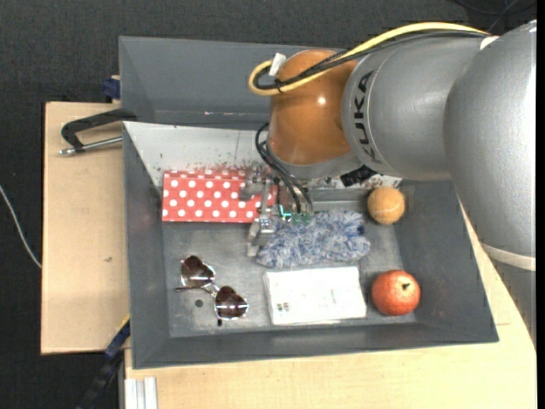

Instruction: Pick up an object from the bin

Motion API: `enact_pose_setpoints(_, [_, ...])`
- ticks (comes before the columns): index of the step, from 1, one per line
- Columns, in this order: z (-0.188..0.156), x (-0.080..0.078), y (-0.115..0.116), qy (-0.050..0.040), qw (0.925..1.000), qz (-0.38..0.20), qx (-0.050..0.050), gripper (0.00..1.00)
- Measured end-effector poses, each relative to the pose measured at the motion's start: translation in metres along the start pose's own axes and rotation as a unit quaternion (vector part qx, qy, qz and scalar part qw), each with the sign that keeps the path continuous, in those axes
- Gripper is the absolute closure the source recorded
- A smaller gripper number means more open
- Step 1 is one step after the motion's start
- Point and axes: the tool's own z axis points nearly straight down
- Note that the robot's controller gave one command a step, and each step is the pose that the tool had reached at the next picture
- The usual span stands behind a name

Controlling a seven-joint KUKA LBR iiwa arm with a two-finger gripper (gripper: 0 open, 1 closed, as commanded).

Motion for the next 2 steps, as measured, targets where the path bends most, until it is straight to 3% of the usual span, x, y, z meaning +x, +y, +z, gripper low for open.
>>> enact_pose_setpoints(1, [-0.005,-0.002,0.000,-0.0041,1.0000,0.001,0.000,0.00])
enact_pose_setpoints(2, [0.047,-0.002,-0.057,0.0044,0.9985,-0.054,-0.003,0.00])
